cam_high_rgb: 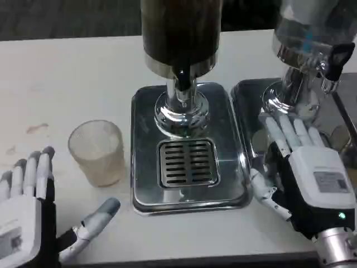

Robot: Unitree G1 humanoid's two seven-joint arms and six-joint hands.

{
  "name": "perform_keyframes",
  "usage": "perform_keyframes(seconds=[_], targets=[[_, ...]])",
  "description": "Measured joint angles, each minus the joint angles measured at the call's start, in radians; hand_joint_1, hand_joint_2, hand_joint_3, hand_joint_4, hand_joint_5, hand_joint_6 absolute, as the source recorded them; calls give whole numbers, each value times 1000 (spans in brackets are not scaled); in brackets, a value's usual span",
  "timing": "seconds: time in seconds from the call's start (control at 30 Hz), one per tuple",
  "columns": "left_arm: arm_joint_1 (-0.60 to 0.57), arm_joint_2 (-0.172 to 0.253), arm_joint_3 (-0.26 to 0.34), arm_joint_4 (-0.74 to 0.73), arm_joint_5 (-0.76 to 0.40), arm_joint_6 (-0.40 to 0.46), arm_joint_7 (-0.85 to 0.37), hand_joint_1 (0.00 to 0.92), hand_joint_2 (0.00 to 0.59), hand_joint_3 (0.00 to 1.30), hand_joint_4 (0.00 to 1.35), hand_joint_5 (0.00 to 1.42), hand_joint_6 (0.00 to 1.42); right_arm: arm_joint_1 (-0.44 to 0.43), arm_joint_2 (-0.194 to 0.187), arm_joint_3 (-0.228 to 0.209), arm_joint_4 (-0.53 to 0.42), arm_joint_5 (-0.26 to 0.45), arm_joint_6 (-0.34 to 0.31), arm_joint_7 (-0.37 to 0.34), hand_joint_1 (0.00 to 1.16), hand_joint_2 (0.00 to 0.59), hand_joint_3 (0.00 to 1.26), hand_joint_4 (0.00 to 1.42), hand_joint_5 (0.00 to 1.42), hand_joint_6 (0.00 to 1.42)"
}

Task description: Grasp the cup under the faucet to collect the drink, then remove the cup.

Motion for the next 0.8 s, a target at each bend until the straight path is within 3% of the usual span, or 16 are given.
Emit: perform_keyframes(seconds=[0.47, 0.8], targets=[[-3, 2, 1, 0, -20, -4, 0, 0, 71, 0, 0, 0, 0, 0, 6, 0, 0, -1, 1, 0, 84, 533, 45, 0, 0, 0], [-40, 36, 51, 27, -68, -87, 18, 0, 67, 0, 0, 0, 0, 14, 35, 11, -20, -29, 27, 0, 84, 533, 45, 0, 0, 0]])
